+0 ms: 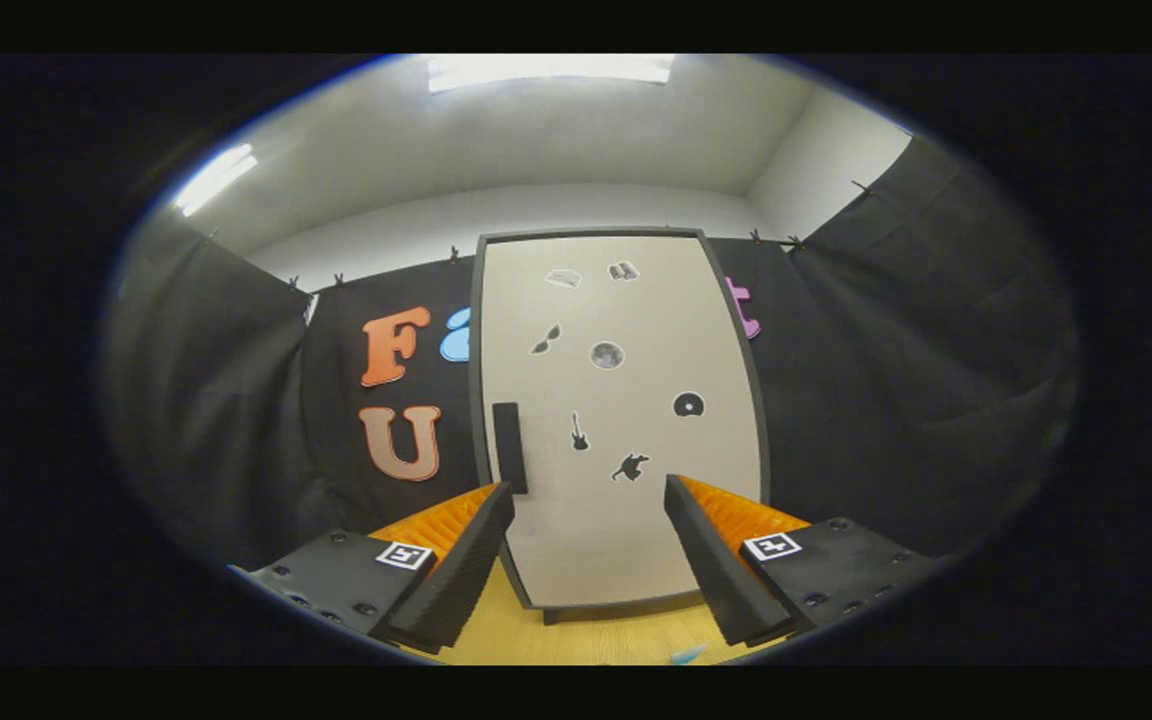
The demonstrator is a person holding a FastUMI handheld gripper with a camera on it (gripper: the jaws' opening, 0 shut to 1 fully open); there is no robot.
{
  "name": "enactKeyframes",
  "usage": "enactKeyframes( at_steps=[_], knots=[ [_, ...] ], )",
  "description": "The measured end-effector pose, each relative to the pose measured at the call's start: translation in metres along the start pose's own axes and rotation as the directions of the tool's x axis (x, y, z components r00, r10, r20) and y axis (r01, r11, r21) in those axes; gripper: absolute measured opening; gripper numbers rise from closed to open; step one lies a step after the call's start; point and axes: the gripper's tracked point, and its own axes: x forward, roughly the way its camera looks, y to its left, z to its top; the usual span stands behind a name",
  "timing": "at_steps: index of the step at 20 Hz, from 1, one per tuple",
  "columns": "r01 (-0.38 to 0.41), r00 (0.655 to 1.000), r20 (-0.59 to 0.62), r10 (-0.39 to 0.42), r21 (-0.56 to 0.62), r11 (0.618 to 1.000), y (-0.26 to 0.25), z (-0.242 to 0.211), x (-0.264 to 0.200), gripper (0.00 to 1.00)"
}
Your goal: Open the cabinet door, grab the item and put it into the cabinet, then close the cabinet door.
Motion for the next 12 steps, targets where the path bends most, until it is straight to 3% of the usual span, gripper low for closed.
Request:
enactKeyframes(
  at_steps=[4,12],
  knots=[
    [-0.058,0.997,-0.042,0.058,0.015,0.998,0.028,0.003,0.038,0.97],
    [-0.072,0.994,-0.09,0.067,-0.048,0.996,0.06,-0.018,0.129,0.97]
  ],
)
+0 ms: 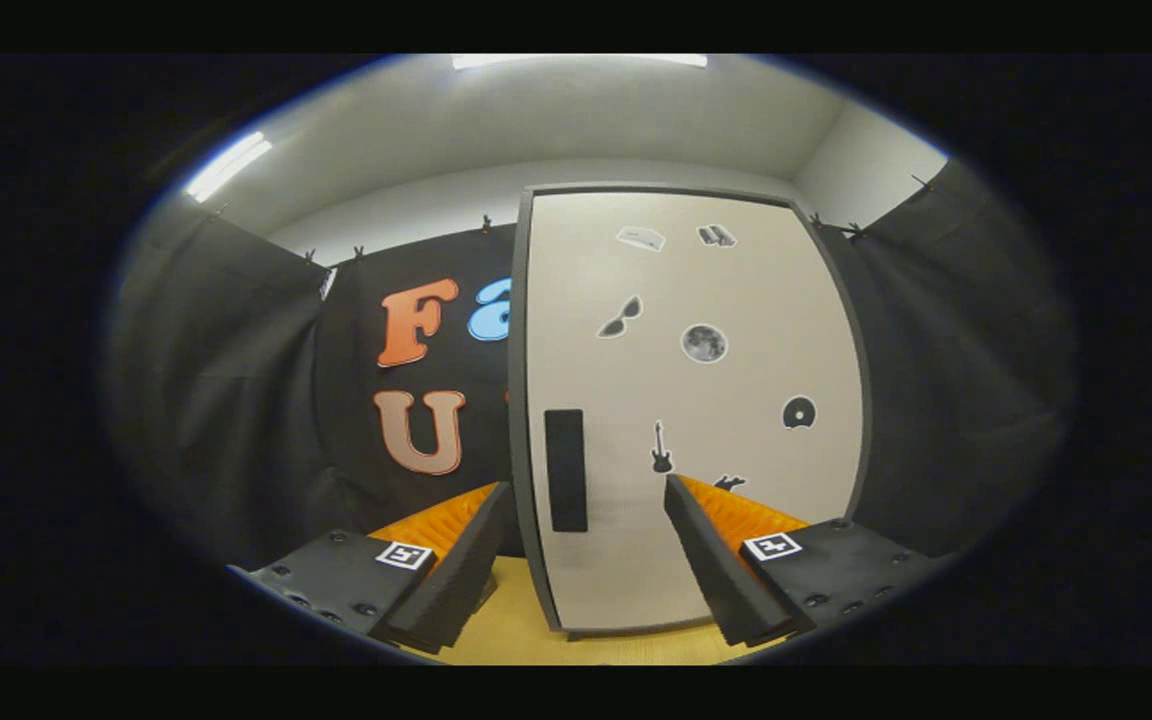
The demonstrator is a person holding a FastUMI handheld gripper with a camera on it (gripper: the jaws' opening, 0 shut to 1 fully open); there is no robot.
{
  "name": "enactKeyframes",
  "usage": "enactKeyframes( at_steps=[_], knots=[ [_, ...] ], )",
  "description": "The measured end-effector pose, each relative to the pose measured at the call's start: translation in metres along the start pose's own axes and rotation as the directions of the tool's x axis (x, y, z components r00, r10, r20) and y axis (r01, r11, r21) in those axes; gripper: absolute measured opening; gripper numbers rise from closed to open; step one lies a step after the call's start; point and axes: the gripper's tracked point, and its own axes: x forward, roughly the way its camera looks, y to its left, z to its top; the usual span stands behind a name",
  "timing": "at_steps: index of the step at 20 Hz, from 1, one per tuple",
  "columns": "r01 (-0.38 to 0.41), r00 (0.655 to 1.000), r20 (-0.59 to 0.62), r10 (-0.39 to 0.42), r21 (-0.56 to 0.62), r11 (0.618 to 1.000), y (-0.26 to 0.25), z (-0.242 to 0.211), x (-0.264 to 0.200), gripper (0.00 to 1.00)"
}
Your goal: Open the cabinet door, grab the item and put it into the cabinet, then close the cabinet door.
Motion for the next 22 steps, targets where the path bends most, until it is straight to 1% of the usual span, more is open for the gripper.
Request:
enactKeyframes(
  at_steps=[4,6,7,11,13,14,16,22],
  knots=[
    [0.034,0.997,-0.069,-0.036,-0.026,0.999,0.0,-0.024,0.054,0.97],
    [0.028,0.994,-0.109,-0.029,-0.014,1.0,0.003,-0.038,0.074,0.97],
    [0.021,0.993,-0.119,-0.022,-0.007,1.0,0.005,-0.042,0.082,0.96],
    [0.037,0.985,-0.167,-0.033,0.023,0.999,0.001,-0.063,0.104,0.93],
    [0.06,0.988,-0.142,-0.056,0.029,0.998,-0.003,-0.06,0.105,0.9],
    [0.062,0.989,-0.139,-0.058,0.023,0.998,-0.004,-0.057,0.105,0.84],
    [0.037,0.988,-0.153,-0.033,0.022,0.999,0.003,-0.062,0.102,0.6],
    [-0.03,0.988,-0.15,0.03,0.003,1.0,0.006,-0.063,0.104,0.38]
  ],
)
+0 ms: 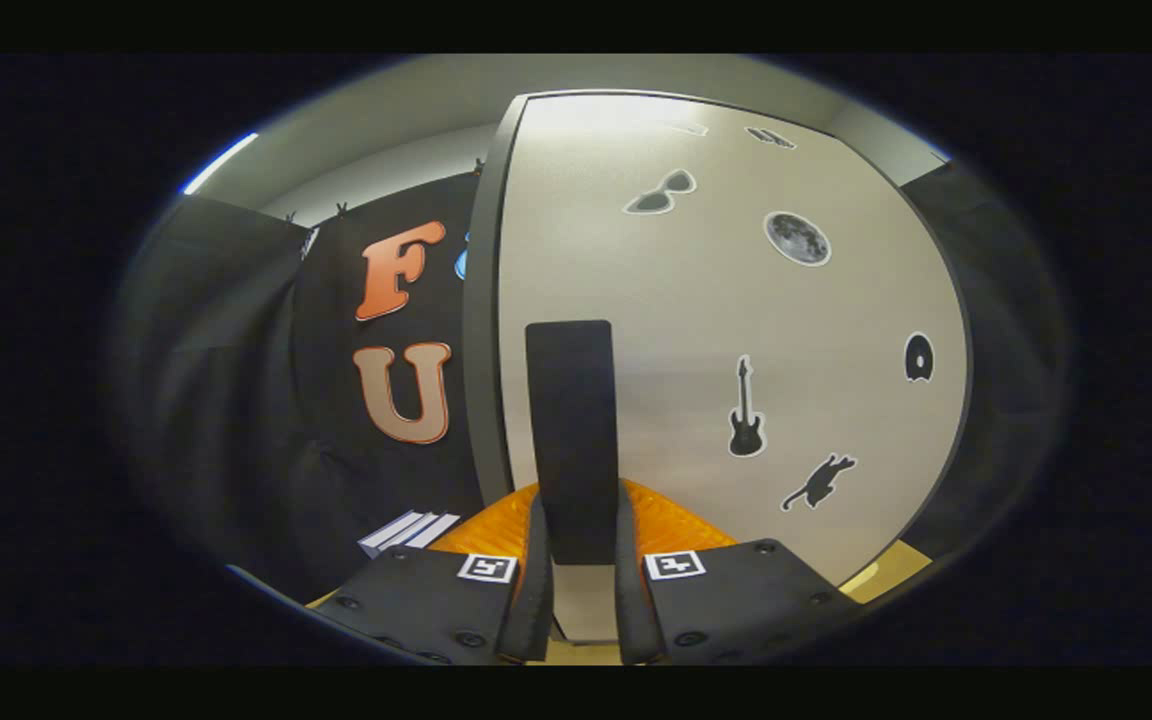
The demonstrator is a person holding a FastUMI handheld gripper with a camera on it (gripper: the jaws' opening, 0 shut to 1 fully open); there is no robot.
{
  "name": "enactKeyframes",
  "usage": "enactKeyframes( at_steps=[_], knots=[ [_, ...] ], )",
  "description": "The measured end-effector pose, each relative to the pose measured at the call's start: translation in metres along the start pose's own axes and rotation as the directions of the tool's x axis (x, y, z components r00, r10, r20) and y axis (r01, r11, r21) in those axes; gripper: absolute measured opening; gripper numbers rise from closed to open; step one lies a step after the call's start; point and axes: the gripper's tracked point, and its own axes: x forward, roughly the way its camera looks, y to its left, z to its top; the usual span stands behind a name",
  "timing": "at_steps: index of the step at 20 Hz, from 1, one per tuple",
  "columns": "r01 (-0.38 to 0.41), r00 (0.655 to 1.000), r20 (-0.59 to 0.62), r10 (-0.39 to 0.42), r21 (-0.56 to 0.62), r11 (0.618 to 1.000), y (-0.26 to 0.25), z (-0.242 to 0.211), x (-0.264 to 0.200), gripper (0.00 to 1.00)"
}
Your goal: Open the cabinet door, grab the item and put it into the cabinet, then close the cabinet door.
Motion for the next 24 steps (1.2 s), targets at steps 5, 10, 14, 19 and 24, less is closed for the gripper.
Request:
enactKeyframes(
  at_steps=[5,10,14,19,24],
  knots=[
    [-0.03,0.999,-0.016,0.03,-0.003,1.0,0.003,0.001,-0.022,0.27],
    [-0.081,0.997,0.009,0.081,-0.012,0.997,-0.013,0.001,-0.097,0.27],
    [-0.088,0.996,-0.004,0.088,0.006,0.996,-0.037,-0.002,-0.153,0.26],
    [-0.08,0.997,-0.007,0.08,0.016,0.997,-0.069,0.002,-0.211,0.26],
    [-0.103,0.995,0.006,0.103,0.096,0.99,-0.091,0.002,-0.236,0.26]
  ],
)
